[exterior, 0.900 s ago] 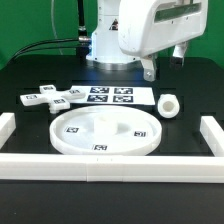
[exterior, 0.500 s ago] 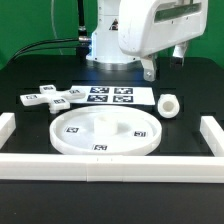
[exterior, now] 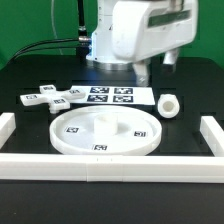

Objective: Assemble round table

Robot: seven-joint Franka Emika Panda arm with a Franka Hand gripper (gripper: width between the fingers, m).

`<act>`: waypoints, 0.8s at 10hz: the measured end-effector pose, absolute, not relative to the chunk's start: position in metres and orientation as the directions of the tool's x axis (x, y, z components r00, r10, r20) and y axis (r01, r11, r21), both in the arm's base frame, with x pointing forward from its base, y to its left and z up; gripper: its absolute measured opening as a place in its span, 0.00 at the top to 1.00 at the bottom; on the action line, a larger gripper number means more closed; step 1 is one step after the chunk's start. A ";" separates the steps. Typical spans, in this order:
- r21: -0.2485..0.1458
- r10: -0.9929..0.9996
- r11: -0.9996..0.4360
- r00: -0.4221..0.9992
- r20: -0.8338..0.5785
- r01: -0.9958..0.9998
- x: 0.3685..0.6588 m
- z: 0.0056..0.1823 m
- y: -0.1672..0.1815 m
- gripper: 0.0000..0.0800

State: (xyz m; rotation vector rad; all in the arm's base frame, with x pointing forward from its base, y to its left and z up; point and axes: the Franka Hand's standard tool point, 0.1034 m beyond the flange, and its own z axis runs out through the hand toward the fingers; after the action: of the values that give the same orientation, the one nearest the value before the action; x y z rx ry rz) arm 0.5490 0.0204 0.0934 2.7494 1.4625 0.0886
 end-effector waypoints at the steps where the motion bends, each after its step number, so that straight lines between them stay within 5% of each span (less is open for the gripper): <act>1: 0.059 0.847 -0.531 0.529 0.046 0.845 0.546 0.083 0.005 0.19; 3: 0.045 0.858 -0.513 0.511 0.047 0.857 0.548 0.059 -0.030 0.19; 7: 0.040 0.853 -0.522 0.520 0.047 0.852 0.546 0.056 -0.027 0.19; 8: 0.022 0.853 -0.522 0.521 0.039 0.853 0.538 0.044 -0.030 0.19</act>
Offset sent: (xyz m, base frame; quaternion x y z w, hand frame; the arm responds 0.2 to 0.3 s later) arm 0.0000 0.0000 0.0000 0.0000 0.0000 0.0000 1.0000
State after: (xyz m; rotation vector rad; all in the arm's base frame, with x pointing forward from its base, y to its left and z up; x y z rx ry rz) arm 0.5377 -0.0302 0.0440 2.7394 1.5353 0.0707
